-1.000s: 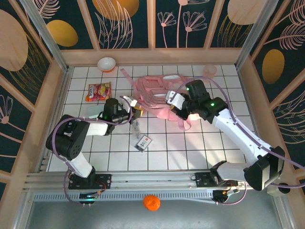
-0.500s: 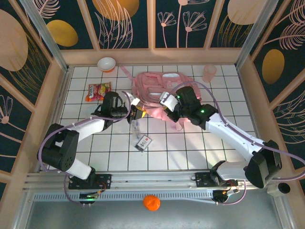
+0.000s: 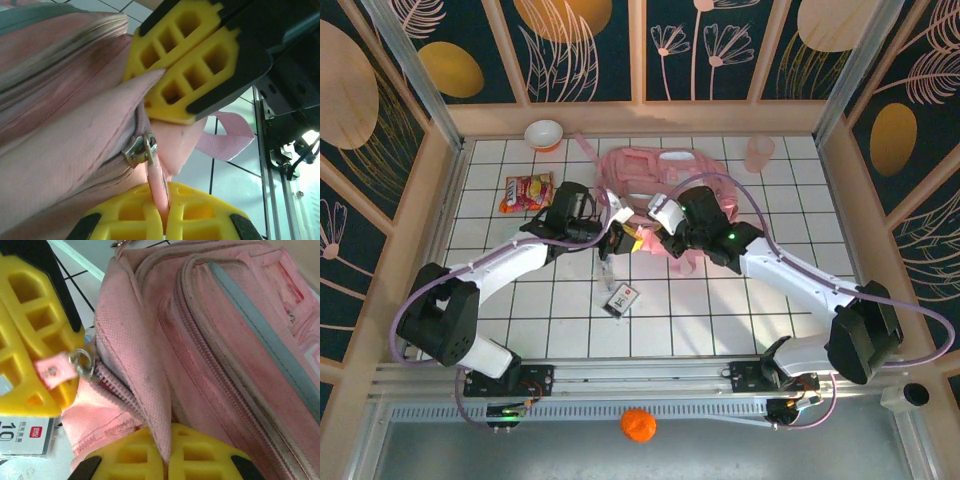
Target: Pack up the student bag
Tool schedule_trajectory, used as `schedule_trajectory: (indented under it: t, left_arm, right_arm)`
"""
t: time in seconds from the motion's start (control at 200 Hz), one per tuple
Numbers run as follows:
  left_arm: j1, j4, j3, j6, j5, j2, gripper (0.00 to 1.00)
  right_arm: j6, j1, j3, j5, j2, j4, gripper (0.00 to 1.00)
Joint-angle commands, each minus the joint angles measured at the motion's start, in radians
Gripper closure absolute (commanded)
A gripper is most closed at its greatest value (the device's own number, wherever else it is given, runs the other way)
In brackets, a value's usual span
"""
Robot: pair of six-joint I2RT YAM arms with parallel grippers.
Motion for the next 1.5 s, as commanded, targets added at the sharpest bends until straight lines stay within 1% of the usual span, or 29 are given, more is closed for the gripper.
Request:
schedule_trajectory:
  t: [0.0,0.055,0.105,0.125,0.18,0.22,0.265,0.28,0.335,0.48,0.535,0.631,0.781,0.856,0.896,0.916,0.936,0.981,1.001,1.066,1.086,1.106,1.166,1.211,1.246,1.281,1.331,1.401,1.496]
  left_arm:
    - [-0.044,0.000,0.036,0.061,0.117,-0.055,0.88]
    - [-0.043,-0.022,0.028,0.091,0.064,-0.071,0.75]
    - [-0.040,-0.035,0.020,0.120,0.024,-0.087,0.53]
    - [-0.038,-0.037,0.017,0.127,0.012,-0.095,0.47]
    - [-0.028,-0.032,0.005,0.150,-0.005,-0.119,0.36]
    - [-0.018,-0.021,-0.003,0.170,-0.024,-0.139,0.30]
    - [-0.010,-0.007,-0.016,0.197,-0.052,-0.163,0.27]
    - [-0.007,-0.004,-0.018,0.214,-0.065,-0.169,0.26]
    - [-0.007,-0.003,-0.022,0.286,-0.117,-0.191,0.23]
    - [-0.007,-0.035,-0.001,0.481,-0.195,-0.183,0.21]
    - [-0.007,-0.054,0.017,0.543,-0.194,-0.158,0.21]
    - [-0.008,-0.089,0.047,0.604,-0.166,-0.095,0.22]
    - [-0.016,-0.066,0.108,0.633,-0.124,-0.023,0.19]
    - [-0.027,-0.060,0.128,0.648,-0.116,0.005,0.22]
    - [-0.036,-0.071,0.144,0.661,-0.111,0.023,0.27]
    - [-0.038,-0.080,0.152,0.666,-0.105,0.033,0.32]
    - [-0.040,-0.089,0.160,0.671,-0.099,0.042,0.40]
    - [-0.042,-0.106,0.176,0.673,-0.081,0.062,0.62]
    - [-0.043,-0.114,0.181,0.673,-0.074,0.069,0.71]
    - [-0.046,-0.112,0.177,0.645,-0.067,0.073,0.91]
    - [-0.047,-0.096,0.168,0.621,-0.075,0.070,0.96]
    - [-0.047,-0.073,0.157,0.593,-0.082,0.066,1.00]
    - [-0.055,-0.013,0.121,0.514,-0.108,0.045,1.00]
    - [-0.058,0.043,0.093,0.433,-0.123,0.027,1.00]
    - [-0.059,0.088,0.074,0.370,-0.134,0.015,1.00]
    - [-0.060,0.123,0.060,0.313,-0.136,0.008,1.00]
    - [-0.061,0.139,0.059,0.270,-0.131,0.003,1.00]
    - [-0.062,0.129,0.059,0.240,-0.129,0.001,1.00]
    - [-0.061,0.116,0.059,0.223,-0.132,0.000,1.00]
  right_arm:
    - [-0.043,-0.019,-0.032,-0.083,-0.043,0.148,1.00]
    - [-0.087,-0.051,-0.035,-0.169,-0.072,0.112,1.00]
    - [-0.135,-0.086,-0.035,-0.263,-0.097,0.065,1.00]
    - [-0.163,-0.098,-0.034,-0.297,-0.106,0.045,1.00]
    - [-0.269,-0.136,-0.034,-0.384,-0.133,-0.022,1.00]
    - [-0.349,-0.160,-0.030,-0.435,-0.148,-0.071,1.00]
    - [-0.425,-0.162,-0.020,-0.466,-0.157,-0.125,1.00]
    - [-0.447,-0.192,-0.016,-0.473,-0.158,-0.143,1.00]
    - [-0.532,-0.218,0.005,-0.497,-0.158,-0.210,1.00]
    - [-0.673,-0.241,0.068,-0.534,-0.133,-0.329,1.00]
    - [-0.706,-0.241,0.086,-0.551,-0.121,-0.353,1.00]
    - [-0.732,-0.241,0.113,-0.578,-0.101,-0.372,1.00]
    - [-0.751,-0.241,0.131,-0.598,-0.081,-0.389,1.00]
    - [-0.754,-0.241,0.132,-0.597,-0.078,-0.397,1.00]
    - [-0.755,-0.242,0.131,-0.594,-0.079,-0.399,1.00]
    - [-0.755,-0.242,0.129,-0.592,-0.079,-0.398,1.00]
    - [-0.752,-0.242,0.128,-0.589,-0.079,-0.396,1.00]
    - [-0.726,-0.245,0.124,-0.577,-0.081,-0.382,1.00]
    - [-0.700,-0.250,0.121,-0.568,-0.082,-0.369,1.00]
    - [-0.599,-0.282,0.105,-0.550,-0.094,-0.332,1.00]
    - [-0.561,-0.292,0.096,-0.546,-0.102,-0.320,0.96]
    - [-0.510,-0.298,0.087,-0.538,-0.112,-0.307,0.88]
    - [-0.330,-0.305,0.058,-0.492,-0.148,-0.252,0.71]
    - [-0.188,-0.305,0.036,-0.461,-0.178,-0.226,0.64]
    - [-0.072,-0.304,0.025,-0.430,-0.202,-0.212,0.60]
    - [0.049,-0.303,0.019,-0.393,-0.225,-0.212,0.59]
    - [0.199,-0.296,0.022,-0.347,-0.256,-0.233,0.58]
    - [0.385,-0.272,0.042,-0.264,-0.296,-0.286,0.58]
    - [0.630,-0.202,0.083,-0.118,-0.334,-0.368,0.60]
